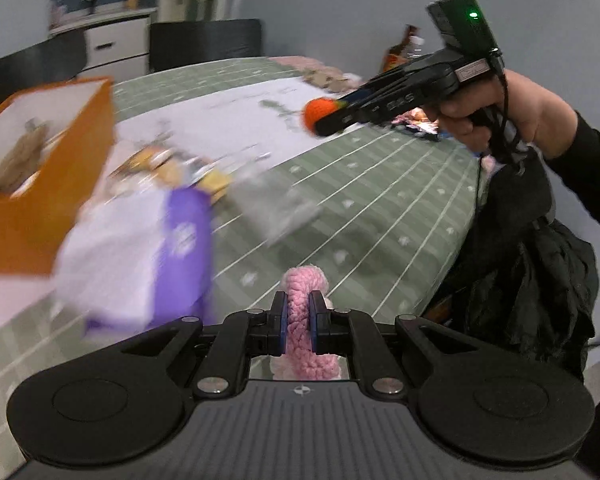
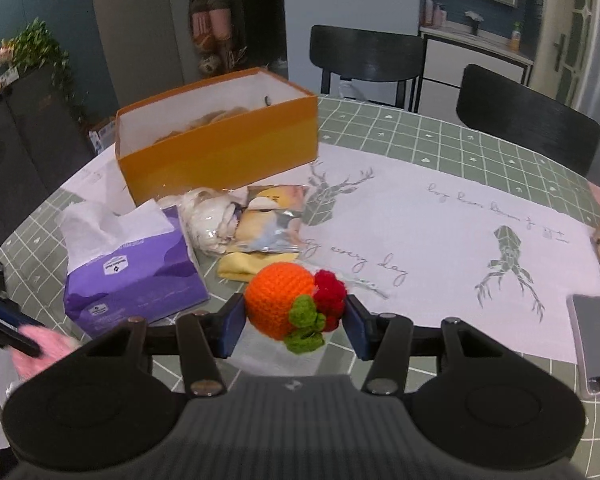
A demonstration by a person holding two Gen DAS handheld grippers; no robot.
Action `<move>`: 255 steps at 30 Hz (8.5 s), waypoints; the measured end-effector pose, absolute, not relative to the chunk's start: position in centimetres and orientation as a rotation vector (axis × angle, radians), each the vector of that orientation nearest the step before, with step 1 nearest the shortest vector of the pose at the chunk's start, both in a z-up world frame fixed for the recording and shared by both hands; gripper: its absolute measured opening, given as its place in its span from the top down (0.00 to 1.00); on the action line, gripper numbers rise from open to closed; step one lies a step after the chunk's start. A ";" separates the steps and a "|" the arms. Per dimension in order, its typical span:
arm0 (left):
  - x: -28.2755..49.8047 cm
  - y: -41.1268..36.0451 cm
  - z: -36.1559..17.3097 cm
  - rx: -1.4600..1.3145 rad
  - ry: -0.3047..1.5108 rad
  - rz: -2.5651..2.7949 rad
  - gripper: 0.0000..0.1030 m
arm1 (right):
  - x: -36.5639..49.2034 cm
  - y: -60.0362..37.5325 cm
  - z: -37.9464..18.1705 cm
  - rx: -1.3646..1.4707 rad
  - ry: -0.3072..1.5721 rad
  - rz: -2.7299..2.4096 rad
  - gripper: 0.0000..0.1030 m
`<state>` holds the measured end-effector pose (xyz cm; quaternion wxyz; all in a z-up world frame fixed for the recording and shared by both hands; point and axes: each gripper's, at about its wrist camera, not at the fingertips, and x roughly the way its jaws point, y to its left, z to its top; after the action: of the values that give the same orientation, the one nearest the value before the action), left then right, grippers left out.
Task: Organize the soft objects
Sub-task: 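Carry the pink pad and orange fruit over the orange box with both tools, then lower the pink pad and orange fruit into the box and open both tools, then move the left tool to the Deegeo snack packet while the right moves to the mesh bag, then grasp the Deegeo snack packet with the left tool while the right grasps the mesh bag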
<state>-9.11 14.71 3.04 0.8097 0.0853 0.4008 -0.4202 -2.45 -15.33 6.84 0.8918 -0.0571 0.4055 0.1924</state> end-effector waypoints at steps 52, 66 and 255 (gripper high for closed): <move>15.8 25.1 10.5 0.347 0.657 -0.399 0.89 | 20.2 7.0 11.1 -0.306 0.837 0.619 0.49; 16.5 20.8 2.8 0.517 0.809 -0.403 0.88 | 21.9 10.7 4.6 -0.434 0.931 0.677 0.49; 13.1 -7.8 -4.5 0.334 1.018 -0.511 0.38 | 6.2 -20.8 -3.5 -0.071 1.002 0.262 1.00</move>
<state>13.10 -7.79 -4.48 0.8288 0.1573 0.4798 -0.2409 6.20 -20.84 -3.46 0.8682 -0.0338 0.4789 0.1251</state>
